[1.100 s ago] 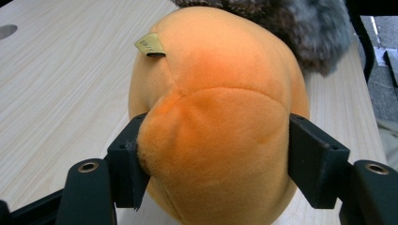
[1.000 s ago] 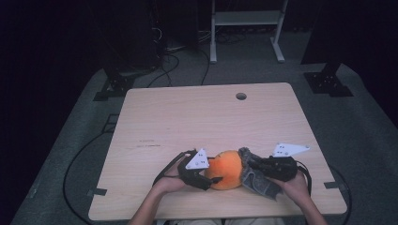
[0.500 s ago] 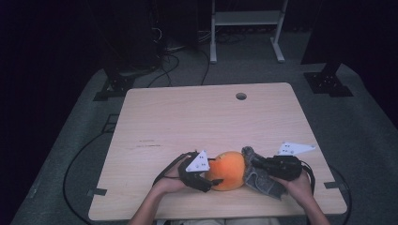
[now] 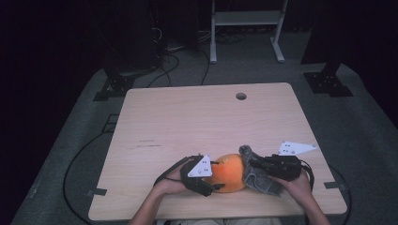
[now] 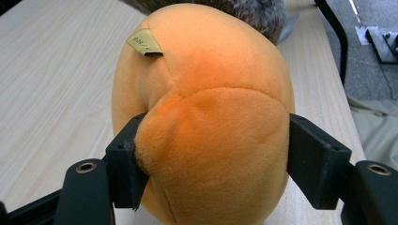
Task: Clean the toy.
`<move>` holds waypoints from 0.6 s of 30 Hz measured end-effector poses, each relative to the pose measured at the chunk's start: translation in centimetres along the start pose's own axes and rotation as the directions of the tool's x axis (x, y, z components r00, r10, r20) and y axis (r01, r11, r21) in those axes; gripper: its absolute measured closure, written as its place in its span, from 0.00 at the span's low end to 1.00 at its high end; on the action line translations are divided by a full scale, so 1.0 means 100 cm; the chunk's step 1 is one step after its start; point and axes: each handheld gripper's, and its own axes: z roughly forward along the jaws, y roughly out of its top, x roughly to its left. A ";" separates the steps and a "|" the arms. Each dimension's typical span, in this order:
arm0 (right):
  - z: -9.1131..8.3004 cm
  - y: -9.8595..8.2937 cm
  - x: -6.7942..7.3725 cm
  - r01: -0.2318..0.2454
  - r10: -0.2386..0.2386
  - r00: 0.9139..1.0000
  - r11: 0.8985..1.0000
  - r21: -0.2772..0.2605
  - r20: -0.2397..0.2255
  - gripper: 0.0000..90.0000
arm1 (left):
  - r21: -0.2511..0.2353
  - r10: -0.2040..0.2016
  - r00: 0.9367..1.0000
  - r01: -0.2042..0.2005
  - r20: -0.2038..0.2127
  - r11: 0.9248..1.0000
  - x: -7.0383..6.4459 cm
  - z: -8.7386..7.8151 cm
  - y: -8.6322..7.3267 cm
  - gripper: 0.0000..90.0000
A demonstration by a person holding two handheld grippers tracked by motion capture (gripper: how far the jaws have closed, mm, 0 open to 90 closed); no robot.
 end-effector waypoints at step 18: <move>-0.004 0.021 0.031 0.123 -0.123 0.992 0.992 -0.036 -0.004 0.89 | 0.023 0.172 0.973 -0.171 -0.155 0.985 -0.013 0.011 0.015 0.38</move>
